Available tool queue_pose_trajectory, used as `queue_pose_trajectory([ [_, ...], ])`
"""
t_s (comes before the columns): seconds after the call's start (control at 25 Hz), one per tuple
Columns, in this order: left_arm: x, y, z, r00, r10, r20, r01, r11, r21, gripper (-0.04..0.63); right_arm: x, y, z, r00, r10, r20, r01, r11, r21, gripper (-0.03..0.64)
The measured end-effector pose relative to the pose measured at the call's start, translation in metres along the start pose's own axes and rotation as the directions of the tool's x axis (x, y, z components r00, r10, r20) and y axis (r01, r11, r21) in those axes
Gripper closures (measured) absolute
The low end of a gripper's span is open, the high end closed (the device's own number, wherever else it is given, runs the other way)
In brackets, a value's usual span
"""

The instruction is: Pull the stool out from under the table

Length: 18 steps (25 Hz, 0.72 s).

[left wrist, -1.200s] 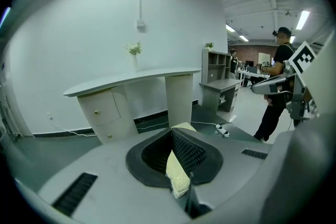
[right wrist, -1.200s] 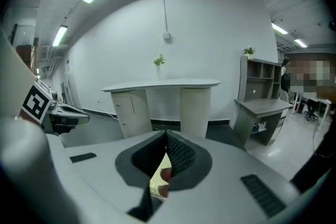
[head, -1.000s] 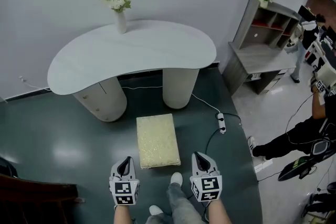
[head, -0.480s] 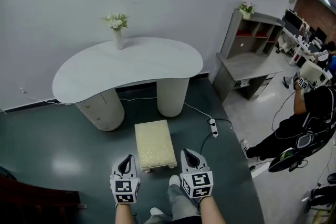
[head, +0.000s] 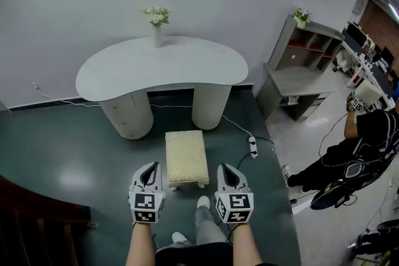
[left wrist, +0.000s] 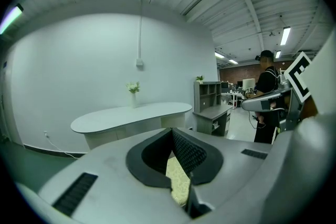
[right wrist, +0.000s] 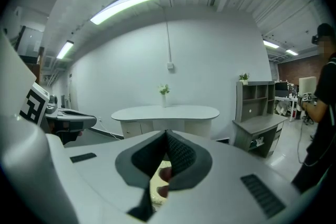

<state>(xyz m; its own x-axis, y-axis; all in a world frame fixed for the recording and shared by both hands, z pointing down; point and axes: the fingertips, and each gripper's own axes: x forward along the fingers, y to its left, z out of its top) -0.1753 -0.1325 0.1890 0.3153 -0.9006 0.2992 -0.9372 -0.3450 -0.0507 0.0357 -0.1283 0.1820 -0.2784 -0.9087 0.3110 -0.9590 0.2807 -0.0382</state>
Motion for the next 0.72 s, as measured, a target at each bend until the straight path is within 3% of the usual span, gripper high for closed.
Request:
queue_pose_trajectory([
  [0.4, -0.034, 0.007, 0.022, 0.999, 0.009, 0.044, -0.01, 1.0, 0.017, 0.583, -0.024, 0.031, 0.017, 0.999, 0.023, 0.027, -0.021, 0.998, -0.051, 0.555],
  [0.72, -0.042, -0.01, 0.044, 0.995, -0.031, 0.095, 0.026, 0.998, 0.053, 0.583, -0.037, 0.03, 0.034, 0.998, 0.028, 0.057, -0.024, 0.997, -0.072, 0.555],
])
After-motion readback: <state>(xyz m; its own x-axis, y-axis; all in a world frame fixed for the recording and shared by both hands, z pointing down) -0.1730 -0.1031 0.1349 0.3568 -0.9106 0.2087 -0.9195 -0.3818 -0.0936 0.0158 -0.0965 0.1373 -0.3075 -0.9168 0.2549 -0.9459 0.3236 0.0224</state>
